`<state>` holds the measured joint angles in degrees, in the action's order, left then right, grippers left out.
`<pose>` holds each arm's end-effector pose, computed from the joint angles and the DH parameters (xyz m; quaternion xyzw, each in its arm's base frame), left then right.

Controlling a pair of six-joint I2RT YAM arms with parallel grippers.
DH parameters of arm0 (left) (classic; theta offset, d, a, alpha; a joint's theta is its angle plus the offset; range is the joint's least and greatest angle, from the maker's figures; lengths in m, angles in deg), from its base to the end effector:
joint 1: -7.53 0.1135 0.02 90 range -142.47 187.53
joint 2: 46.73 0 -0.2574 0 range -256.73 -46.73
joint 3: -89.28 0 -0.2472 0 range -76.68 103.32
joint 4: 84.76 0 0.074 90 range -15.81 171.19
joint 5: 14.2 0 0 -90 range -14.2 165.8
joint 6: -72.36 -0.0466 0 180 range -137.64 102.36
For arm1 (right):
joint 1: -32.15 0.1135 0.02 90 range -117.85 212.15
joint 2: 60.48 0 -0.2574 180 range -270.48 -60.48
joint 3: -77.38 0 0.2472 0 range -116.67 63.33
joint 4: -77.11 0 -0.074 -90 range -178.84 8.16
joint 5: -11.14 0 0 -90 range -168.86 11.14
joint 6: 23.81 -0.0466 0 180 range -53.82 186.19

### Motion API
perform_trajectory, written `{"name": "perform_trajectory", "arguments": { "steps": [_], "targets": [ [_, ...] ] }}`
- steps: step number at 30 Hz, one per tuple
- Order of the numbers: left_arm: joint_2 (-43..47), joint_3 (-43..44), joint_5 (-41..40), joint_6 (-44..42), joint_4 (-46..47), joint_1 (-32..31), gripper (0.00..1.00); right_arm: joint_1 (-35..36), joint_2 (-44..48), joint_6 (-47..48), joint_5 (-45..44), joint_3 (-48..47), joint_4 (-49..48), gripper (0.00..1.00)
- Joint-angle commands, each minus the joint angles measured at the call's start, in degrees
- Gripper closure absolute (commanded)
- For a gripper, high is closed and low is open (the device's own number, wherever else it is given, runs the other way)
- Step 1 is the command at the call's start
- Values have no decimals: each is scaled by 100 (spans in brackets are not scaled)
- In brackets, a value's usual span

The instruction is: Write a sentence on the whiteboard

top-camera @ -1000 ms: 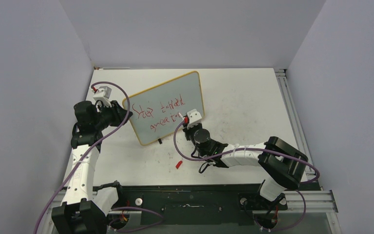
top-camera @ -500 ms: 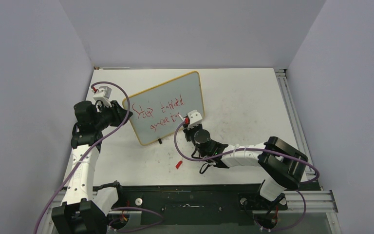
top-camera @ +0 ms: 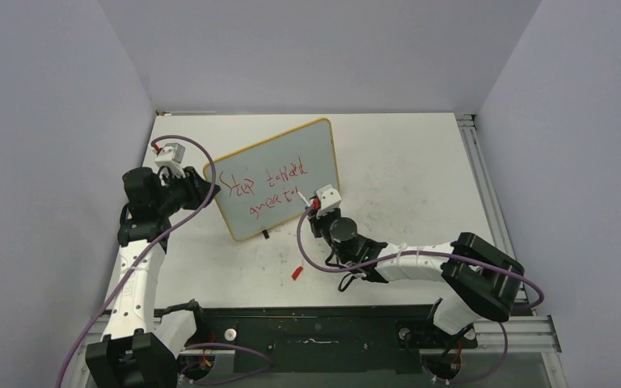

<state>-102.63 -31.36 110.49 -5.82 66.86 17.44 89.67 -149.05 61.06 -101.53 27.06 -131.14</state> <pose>0.2255 0.0125 0.2942 0.0058 0.8205 -0.2598 0.5092 0.1886 0.2628 0.1975 -0.2182 0.7297 0.1990 0.6167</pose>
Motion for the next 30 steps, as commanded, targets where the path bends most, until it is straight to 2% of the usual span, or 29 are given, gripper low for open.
{"name": "perform_trajectory", "arguments": {
  "steps": [1,12,16,30],
  "targets": [
    [84,-3,-82,-4,127,37,71,-43,498,89,328,214,-331,95],
    [101,-46,-208,-61,10,32,72,-357,217,51,756,140,-348,95],
    [95,-32,-225,-82,-17,31,78,-429,161,38,785,106,-386,95],
    [-31,-14,-195,-83,-9,33,78,-521,-62,29,762,-20,-483,95]
  ]
}}
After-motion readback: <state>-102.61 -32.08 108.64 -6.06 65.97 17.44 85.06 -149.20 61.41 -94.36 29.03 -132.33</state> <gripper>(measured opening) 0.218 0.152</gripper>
